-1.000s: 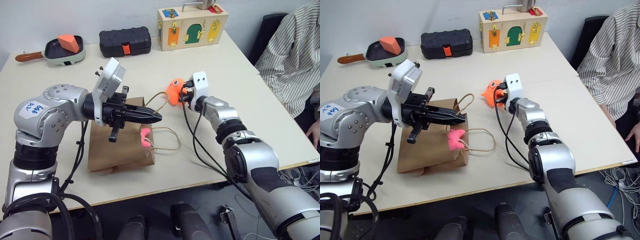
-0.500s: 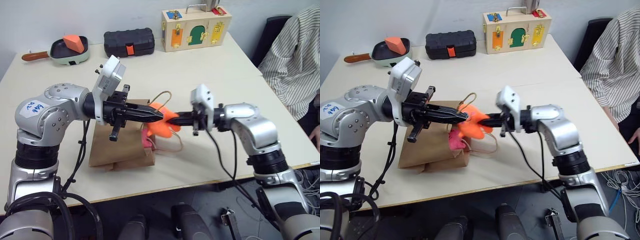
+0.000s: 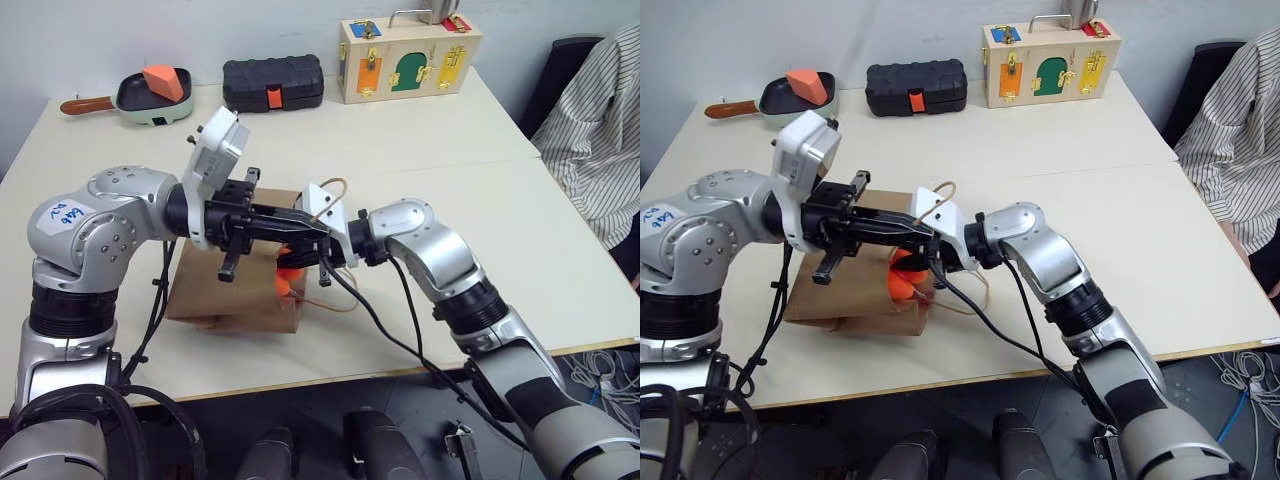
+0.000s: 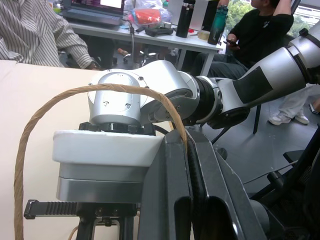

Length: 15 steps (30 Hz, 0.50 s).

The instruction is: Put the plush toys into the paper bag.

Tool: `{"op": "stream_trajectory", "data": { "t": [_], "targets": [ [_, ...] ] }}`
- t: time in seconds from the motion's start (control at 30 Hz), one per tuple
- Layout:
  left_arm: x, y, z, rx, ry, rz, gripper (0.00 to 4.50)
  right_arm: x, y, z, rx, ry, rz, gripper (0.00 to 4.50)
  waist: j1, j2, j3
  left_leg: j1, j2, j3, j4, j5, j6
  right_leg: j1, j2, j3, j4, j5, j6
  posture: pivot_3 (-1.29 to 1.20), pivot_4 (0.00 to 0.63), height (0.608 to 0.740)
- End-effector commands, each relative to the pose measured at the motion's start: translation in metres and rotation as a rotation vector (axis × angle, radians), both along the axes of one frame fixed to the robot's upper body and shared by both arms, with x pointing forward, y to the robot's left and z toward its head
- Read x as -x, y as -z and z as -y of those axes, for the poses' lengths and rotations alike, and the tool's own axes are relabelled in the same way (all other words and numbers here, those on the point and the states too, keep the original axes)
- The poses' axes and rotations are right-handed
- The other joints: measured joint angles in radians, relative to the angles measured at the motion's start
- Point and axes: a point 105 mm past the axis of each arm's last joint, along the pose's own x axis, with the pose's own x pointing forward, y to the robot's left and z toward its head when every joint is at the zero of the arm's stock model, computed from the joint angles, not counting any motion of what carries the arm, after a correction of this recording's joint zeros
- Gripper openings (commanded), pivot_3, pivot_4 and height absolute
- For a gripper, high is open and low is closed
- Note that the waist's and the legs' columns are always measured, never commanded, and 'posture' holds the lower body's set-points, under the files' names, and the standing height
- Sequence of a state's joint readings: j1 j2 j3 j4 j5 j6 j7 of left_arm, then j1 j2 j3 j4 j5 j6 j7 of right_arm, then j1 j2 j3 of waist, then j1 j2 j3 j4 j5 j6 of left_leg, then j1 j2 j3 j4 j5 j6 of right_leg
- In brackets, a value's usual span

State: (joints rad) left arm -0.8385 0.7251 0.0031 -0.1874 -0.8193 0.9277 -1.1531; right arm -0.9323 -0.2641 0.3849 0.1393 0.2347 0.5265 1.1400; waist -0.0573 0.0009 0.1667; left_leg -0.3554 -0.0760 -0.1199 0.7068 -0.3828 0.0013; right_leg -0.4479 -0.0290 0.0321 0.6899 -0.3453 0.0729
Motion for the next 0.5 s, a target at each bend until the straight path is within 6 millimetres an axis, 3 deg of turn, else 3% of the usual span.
{"op": "stream_trajectory", "data": {
  "t": [0.03,0.17,0.33,0.5],
  "targets": [
    [0.006,-0.006,-0.001,0.003,0.007,0.035,0.00,0.005,-0.011,-0.022,-0.059,-0.022,-0.058,0.01,-0.003,0.000,0.000,0.000,0.000,0.000,0.000,0.000,0.000,0.000,0.000,0.000,0.000,0.000,0.000,0.00,0.150,0.740],
    [0.005,-0.005,0.000,0.003,0.005,0.035,0.00,0.000,0.017,-0.036,-0.004,0.033,-0.066,0.01,-0.013,0.000,0.000,0.000,0.000,0.000,0.001,0.000,0.000,-0.001,0.000,0.000,0.002,0.000,0.000,0.00,0.150,0.740],
    [0.005,-0.006,-0.001,0.006,-0.001,0.036,0.00,-0.011,0.052,-0.041,0.092,0.105,0.046,0.01,-0.021,0.000,0.000,0.000,0.000,0.000,0.000,0.000,0.000,0.000,0.000,-0.001,0.001,0.000,0.000,0.00,0.150,0.740],
    [0.005,-0.005,-0.002,0.005,-0.009,0.034,0.00,-0.013,0.031,-0.039,-0.021,0.135,0.000,1.65,-0.027,0.000,0.000,0.000,0.000,0.000,0.000,0.000,0.000,0.000,0.000,-0.001,0.001,0.000,0.000,0.00,0.150,0.740]
  ]
}}
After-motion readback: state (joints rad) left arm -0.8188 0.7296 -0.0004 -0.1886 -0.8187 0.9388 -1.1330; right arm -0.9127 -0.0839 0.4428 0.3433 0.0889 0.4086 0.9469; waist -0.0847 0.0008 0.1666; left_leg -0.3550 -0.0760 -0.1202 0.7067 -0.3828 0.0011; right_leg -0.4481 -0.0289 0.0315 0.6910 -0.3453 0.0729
